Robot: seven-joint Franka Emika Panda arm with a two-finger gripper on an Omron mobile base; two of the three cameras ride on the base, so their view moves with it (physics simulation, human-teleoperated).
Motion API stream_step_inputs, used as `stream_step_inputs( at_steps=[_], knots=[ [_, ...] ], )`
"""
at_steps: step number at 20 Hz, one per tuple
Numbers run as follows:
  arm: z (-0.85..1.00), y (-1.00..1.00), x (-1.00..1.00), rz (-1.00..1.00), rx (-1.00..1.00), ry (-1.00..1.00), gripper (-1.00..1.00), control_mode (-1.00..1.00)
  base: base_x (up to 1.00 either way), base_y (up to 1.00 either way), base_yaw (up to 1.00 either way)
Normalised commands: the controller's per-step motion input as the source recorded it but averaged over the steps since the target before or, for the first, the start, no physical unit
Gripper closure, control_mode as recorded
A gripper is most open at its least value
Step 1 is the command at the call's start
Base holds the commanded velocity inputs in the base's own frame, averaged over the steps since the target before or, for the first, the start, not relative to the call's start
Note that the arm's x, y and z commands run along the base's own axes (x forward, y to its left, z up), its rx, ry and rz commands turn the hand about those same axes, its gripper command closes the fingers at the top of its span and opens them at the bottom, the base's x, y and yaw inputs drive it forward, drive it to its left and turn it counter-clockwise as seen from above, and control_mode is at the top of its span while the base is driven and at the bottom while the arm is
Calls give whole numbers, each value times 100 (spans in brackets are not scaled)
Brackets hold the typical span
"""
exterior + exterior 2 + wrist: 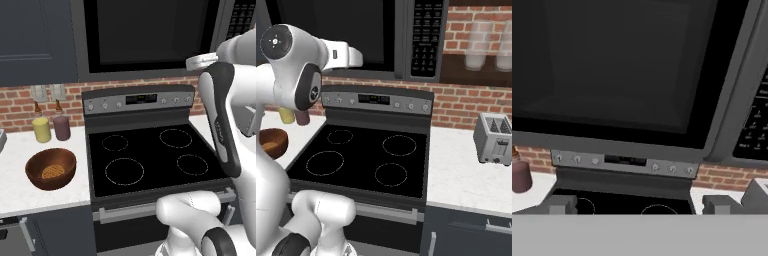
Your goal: Open the microwave, place the bowl with waffle inside the microwave, then close the microwave door and turn it on.
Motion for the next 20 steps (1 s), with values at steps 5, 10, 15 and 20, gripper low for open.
stream_step_inputs(
  at_steps=[5, 10, 15, 20],
  knots=[
    [29, -42, -5, -21, 1, -5, -100, -100, 0, 0, 0],
    [4, -62, 0, -19, 5, -3, -100, -100, 0, 0, 0],
    [-16, -53, 2, -13, 2, 0, -100, -100, 0, 0, 0],
    [-10, -20, 4, 0, 1, 0, -100, -100, 0, 0, 0]
  ],
)
